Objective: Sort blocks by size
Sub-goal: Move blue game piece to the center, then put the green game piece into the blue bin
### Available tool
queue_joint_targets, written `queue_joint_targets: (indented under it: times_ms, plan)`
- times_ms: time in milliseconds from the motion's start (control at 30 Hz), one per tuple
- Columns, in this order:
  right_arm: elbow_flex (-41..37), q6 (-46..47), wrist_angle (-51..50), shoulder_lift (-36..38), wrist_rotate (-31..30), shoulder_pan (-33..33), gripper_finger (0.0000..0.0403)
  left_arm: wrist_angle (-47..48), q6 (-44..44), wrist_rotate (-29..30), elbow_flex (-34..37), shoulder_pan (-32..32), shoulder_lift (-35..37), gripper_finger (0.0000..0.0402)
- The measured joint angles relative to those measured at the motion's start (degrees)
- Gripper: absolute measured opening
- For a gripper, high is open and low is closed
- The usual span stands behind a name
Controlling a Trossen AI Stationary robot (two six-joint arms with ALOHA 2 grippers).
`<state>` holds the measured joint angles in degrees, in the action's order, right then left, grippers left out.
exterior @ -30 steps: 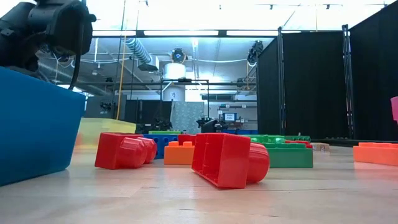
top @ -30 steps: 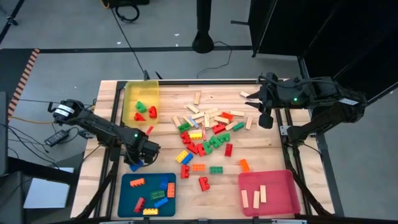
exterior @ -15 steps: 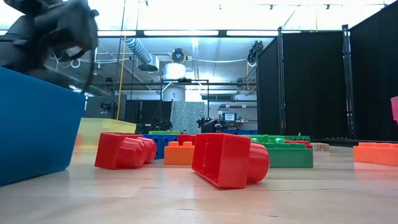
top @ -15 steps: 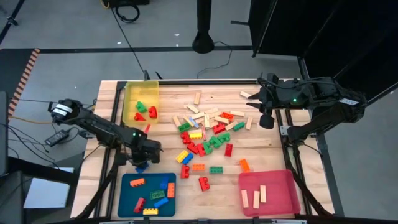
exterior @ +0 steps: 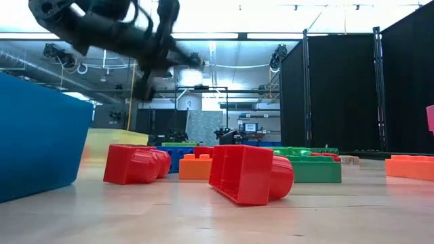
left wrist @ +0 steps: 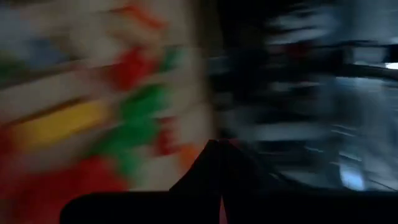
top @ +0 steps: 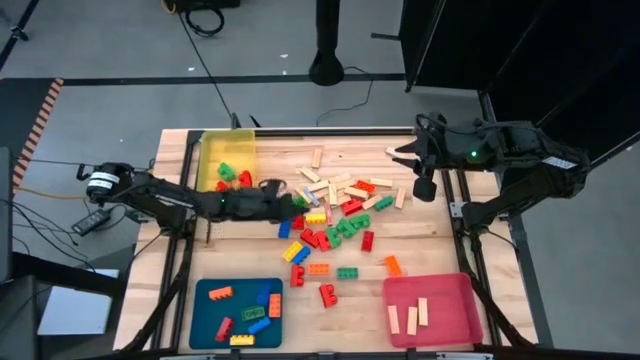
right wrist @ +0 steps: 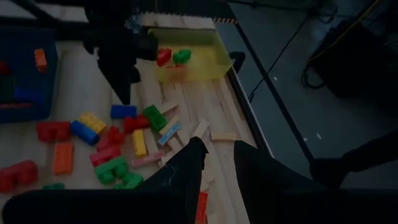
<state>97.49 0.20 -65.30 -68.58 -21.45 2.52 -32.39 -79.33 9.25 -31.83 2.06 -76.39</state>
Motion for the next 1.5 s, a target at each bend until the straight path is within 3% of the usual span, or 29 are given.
queue_joint_targets:
  times_ms: [200, 333, 433, 600, 800, 967, 1133, 1233, 1300, 1500]
  plan:
    - [-5.4, 6.2, 4.8, -2.8, -2.7, -3.7, 0.0109, -25.8, 3.9, -5.7, -0.1, -1.1, 0.4, 0.0002]
    - [-13.2, 11.7, 2.3, -6.4, 3.7, -5.1, 0.0111, -40.1, 7.5, -7.1, -1.1, -1.2, 1.7, 0.0002]
    - [-19.3, 11.1, 2.3, -9.7, 7.2, -5.1, 0.0113, -43.2, 10.5, -9.2, -2.5, -1.3, 4.2, 0.0002]
    - [-27.9, -0.6, -0.9, -14.9, 1.6, -6.6, 0.0143, -37.8, 13.3, -15.2, -4.2, -2.3, 9.1, 0.0002]
    - [-35.6, -10.2, 6.2, -20.5, 13.7, -9.3, 0.0236, -21.1, 21.5, -18.8, -6.3, -2.6, 14.9, 0.0002]
    - [-38.1, -17.4, 9.9, -25.2, 13.9, -9.5, 0.0303, 9.7, 26.9, -16.2, -10.3, -3.3, 19.6, 0.0003]
    - [-38.1, -18.0, 12.1, -29.7, 13.5, -9.9, 0.0314, 36.7, 27.9, -9.6, -15.7, -4.3, 21.2, 0.0003]
    - [-38.1, -17.4, 13.3, -32.6, 13.5, -10.7, 0.0293, 49.5, 27.8, -6.3, -18.6, -5.2, 21.4, 0.0003]
    - [-38.1, -16.3, 13.2, -33.4, 13.4, -10.8, 0.0257, 55.7, 27.9, -5.2, -19.7, -5.5, 21.4, 0.0003]
    - [-38.1, -13.4, 12.9, -34.2, 14.3, -10.8, 0.0065, 69.6, 28.1, -5.2, -20.0, -5.5, 21.4, 0.0003]
